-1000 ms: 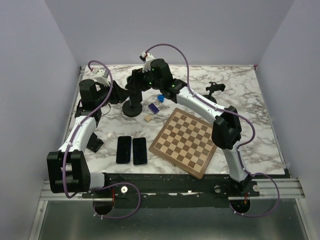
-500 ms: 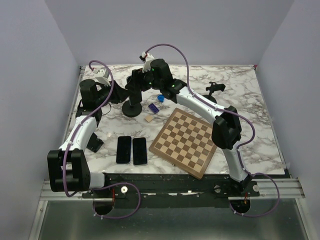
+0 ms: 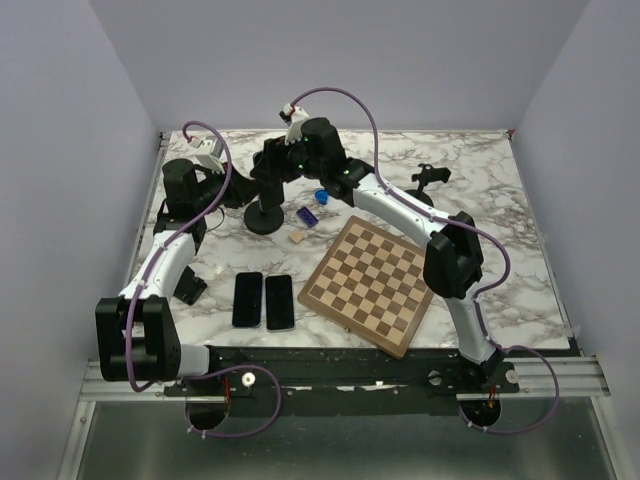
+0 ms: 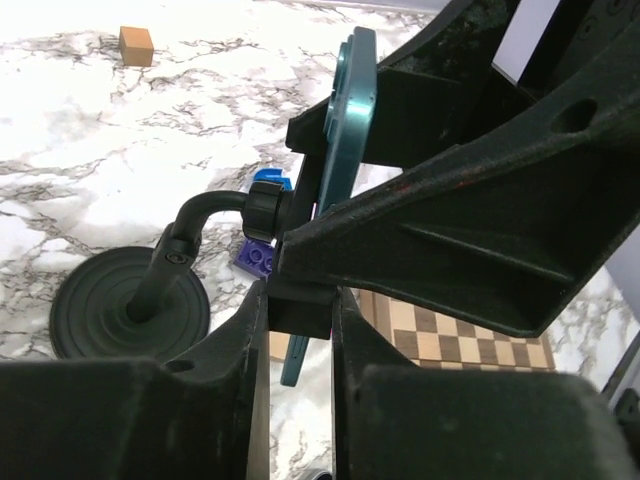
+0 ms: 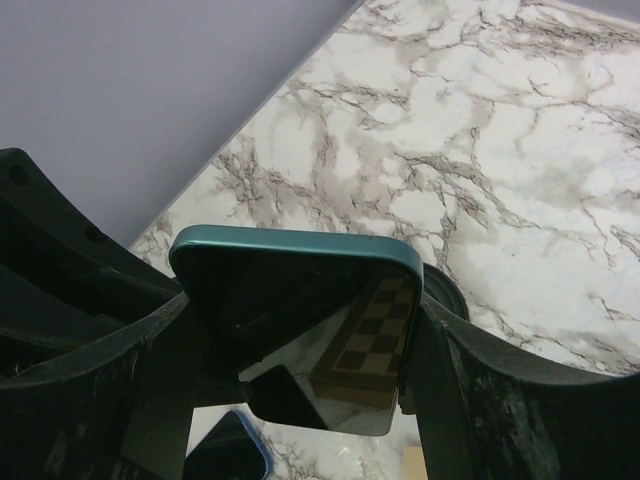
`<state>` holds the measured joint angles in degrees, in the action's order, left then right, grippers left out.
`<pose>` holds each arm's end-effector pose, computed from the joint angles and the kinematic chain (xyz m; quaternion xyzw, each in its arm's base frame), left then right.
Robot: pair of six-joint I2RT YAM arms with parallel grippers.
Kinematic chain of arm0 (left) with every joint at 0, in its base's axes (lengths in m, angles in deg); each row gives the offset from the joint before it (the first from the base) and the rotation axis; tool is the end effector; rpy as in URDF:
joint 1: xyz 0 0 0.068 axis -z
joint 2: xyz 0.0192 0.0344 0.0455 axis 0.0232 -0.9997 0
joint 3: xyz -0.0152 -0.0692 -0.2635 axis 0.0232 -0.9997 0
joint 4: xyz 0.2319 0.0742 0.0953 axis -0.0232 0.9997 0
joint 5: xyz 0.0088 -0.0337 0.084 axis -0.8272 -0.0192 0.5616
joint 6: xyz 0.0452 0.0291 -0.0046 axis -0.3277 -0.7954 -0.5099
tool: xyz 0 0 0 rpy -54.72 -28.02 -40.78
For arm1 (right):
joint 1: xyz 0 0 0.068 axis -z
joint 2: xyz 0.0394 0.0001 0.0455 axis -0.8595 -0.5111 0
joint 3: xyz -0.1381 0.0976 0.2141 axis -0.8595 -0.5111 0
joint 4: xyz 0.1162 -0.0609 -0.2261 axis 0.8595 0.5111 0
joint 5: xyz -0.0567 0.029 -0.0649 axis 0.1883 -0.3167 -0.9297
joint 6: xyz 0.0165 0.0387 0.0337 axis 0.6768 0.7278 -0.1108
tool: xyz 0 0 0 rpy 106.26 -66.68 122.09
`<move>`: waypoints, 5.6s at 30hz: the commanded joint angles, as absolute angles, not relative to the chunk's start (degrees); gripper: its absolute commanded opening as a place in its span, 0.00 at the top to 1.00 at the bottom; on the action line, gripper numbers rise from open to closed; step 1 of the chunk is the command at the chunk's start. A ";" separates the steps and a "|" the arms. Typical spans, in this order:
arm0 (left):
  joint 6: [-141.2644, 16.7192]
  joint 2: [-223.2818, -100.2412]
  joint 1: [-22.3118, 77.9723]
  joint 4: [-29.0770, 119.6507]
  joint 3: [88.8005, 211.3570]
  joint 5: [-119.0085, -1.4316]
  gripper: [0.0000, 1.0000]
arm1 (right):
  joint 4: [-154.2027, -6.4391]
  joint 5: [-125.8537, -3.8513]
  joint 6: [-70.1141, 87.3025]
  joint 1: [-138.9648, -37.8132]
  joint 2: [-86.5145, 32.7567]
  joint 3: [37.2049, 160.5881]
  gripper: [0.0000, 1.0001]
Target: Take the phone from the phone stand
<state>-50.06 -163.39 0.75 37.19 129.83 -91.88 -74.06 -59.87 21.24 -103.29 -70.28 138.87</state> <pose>0.3062 -0.0197 0.2950 0.0460 0.7724 -0.3804 0.5066 0.3724 0.3708 0.3232 -0.2334 0.7602 0.3902 0.4641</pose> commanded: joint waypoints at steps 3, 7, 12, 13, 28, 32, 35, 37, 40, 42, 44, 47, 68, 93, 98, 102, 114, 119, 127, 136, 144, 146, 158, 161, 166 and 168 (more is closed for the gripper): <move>-50.73 -161.22 1.07 35.88 128.72 -93.32 1.00 | -76.41 -56.18 22.97 -102.18 -67.49 135.21 0.99; -48.57 -163.15 0.17 34.57 129.03 -98.20 1.00 | -84.23 -45.71 24.06 -98.60 -66.85 131.68 0.99; -47.32 -165.13 -0.47 33.30 129.50 -102.08 1.00 | -88.21 -29.77 23.66 -96.28 -69.93 133.68 0.99; -47.18 -165.41 -0.51 33.09 129.59 -102.56 1.00 | -88.25 -27.37 23.71 -96.03 -70.66 134.50 0.99; -47.90 -166.22 -0.69 34.42 129.77 -100.64 1.00 | -88.06 -42.10 30.86 -96.00 -66.22 129.57 0.51; -46.53 -166.85 -0.69 33.48 129.85 -100.51 1.00 | -81.85 -50.85 30.22 -97.28 -62.59 128.27 0.21; -46.08 -166.44 -0.69 33.37 129.94 -100.11 1.00 | -75.26 -60.30 28.39 -99.14 -60.79 129.26 0.10; -46.17 -165.70 -0.69 33.45 129.72 -99.24 1.00 | -73.11 -65.39 27.98 -100.59 -59.57 129.26 0.06; -45.76 -165.25 -0.69 34.81 130.25 -98.93 0.87 | -69.76 -73.13 28.68 -102.71 -58.74 130.12 0.04; -46.15 -165.71 -0.69 38.74 132.20 -99.34 0.65 | -66.58 -78.92 30.21 -104.23 -59.35 132.07 0.02; -46.55 -165.68 -0.85 41.83 133.42 -98.50 0.55 | -64.75 -83.14 30.05 -106.24 -60.23 133.94 0.01; -46.29 -163.84 -1.72 42.71 133.09 -97.52 0.44 | -63.60 -89.96 28.88 -109.14 -61.47 136.04 0.00; -41.03 -147.97 -10.58 48.51 127.04 -81.20 0.24 | -54.97 -101.51 17.73 -114.48 -73.46 153.90 0.00; -39.75 -149.81 -10.99 47.65 126.86 -84.28 0.31 | -54.02 -105.33 11.70 -115.69 -78.60 158.83 0.13; -39.75 -150.20 -11.05 46.17 126.87 -84.84 0.31 | -54.02 -105.14 11.23 -115.69 -79.36 159.83 0.30; -39.45 -151.16 -10.98 46.23 126.87 -85.19 0.31 | -54.36 -105.36 10.71 -115.74 -80.18 160.82 0.79; -38.14 -158.35 -9.57 40.95 127.12 -94.14 0.54 | -56.90 -94.92 11.31 -113.22 -76.34 156.49 0.99; -39.34 -160.42 -6.73 39.84 128.18 -97.82 0.57 | -58.23 -86.87 12.62 -111.07 -74.29 153.30 0.99; -42.25 -160.01 -3.25 38.51 128.26 -99.02 0.55 | -62.16 -78.58 15.96 -108.63 -71.28 147.47 0.99; -49.03 -159.08 1.15 37.46 128.56 -93.04 0.37 | -64.39 -74.71 17.27 -108.48 -69.13 145.67 0.99; -50.03 -159.72 3.18 32.50 127.02 -89.70 0.45 | -64.29 -73.45 17.29 -108.48 -68.47 144.90 0.99; -49.39 -159.92 3.18 30.72 126.51 -90.82 0.49 | -64.29 -73.21 17.34 -108.48 -68.53 144.75 0.99; -47.27 -160.89 3.18 27.57 125.90 -93.36 0.55 | -64.99 -72.19 18.62 -108.48 -69.34 144.99 0.99; -46.66 -161.05 3.18 27.11 125.86 -93.74 0.56 | -65.17 -71.18 18.91 -108.53 -69.46 145.07 0.99; -46.34 -161.67 3.42 27.16 125.99 -94.48 0.53 | -65.36 -70.79 19.57 -108.50 -69.85 145.58 0.99; -46.34 -161.81 3.39 27.35 126.22 -94.50 0.52 | -65.27 -70.71 19.61 -108.50 -69.91 145.78 0.99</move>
